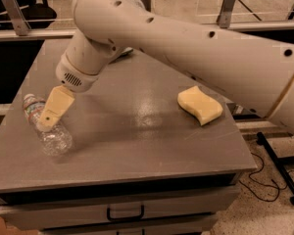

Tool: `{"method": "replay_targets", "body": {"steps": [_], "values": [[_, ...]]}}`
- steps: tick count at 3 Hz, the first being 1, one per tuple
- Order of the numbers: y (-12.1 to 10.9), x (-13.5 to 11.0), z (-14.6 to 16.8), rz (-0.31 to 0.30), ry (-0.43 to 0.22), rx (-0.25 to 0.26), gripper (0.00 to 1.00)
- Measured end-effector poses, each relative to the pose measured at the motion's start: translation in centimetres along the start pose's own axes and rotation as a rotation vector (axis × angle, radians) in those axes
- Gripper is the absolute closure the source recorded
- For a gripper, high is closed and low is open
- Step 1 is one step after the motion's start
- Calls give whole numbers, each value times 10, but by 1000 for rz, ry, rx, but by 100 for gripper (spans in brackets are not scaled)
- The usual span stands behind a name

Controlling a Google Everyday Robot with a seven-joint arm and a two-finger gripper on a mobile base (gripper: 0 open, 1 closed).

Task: Pick water bottle

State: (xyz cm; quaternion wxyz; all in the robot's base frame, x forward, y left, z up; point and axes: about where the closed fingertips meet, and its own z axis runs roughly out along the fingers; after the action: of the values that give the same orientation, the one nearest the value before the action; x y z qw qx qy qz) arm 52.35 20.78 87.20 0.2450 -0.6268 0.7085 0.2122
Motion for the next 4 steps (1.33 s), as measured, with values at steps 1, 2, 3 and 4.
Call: {"method": "replay_targets", "body": {"steps": [1,2,3,4], "values": [[-5,-14,26,95,-26,16,0],[-6,-22,33,191,-17,22,0],[-10,-24,21,239,6,26,0],[0,-30,32,266,17,-4,0]]}}
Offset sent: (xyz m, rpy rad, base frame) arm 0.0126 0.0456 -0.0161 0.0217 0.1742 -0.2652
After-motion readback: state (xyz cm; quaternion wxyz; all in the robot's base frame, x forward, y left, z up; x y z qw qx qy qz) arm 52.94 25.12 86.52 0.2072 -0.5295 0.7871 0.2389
